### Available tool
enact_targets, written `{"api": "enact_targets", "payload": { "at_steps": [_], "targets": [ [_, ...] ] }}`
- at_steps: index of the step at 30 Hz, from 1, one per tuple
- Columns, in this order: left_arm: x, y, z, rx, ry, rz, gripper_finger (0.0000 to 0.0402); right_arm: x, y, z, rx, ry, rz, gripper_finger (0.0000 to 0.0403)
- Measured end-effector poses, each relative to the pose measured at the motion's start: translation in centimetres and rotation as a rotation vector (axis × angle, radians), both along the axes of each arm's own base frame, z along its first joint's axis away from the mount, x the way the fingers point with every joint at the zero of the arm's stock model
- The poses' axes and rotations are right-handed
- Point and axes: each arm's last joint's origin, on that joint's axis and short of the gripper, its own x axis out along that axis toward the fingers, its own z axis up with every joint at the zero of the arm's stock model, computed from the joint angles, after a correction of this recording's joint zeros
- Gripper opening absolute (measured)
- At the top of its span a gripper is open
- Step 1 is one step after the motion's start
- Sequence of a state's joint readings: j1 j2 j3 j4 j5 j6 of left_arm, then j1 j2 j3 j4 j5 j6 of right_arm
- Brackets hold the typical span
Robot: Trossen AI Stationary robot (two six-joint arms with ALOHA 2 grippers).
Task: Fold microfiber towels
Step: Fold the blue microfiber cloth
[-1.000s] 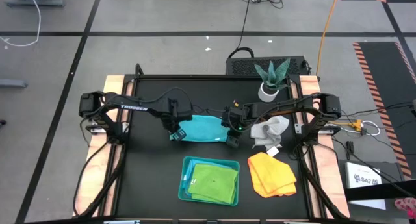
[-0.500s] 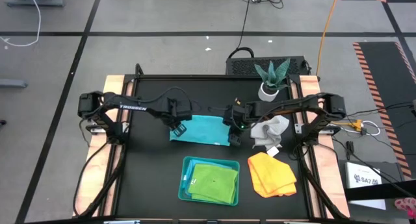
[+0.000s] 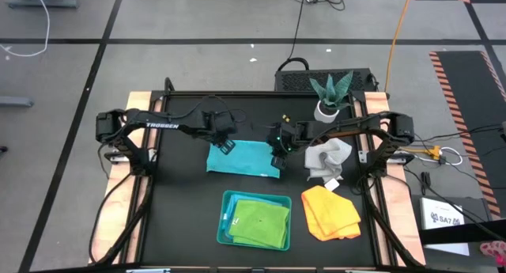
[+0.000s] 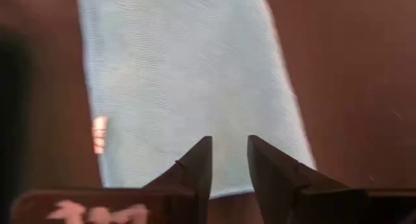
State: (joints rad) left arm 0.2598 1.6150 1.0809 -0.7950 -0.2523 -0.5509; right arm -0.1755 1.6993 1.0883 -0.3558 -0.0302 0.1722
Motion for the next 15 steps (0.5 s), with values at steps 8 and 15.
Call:
{"api": "enact_targets", "payload": {
  "at_steps": [8,15],
  "targets": [
    [0.1,0.0,-0.1,-0.06,-0.02,-0.035,0.0143,-0.4,-1.5,-0.5,0.062,0.024,-0.051,0.0006],
    [-0.7,-0.3,-1.7,-0.036,0.034,-0.04,0.0056,-0.4,-1.9,-0.5,0.058,0.018,-0.058,0.0]
  ]
}}
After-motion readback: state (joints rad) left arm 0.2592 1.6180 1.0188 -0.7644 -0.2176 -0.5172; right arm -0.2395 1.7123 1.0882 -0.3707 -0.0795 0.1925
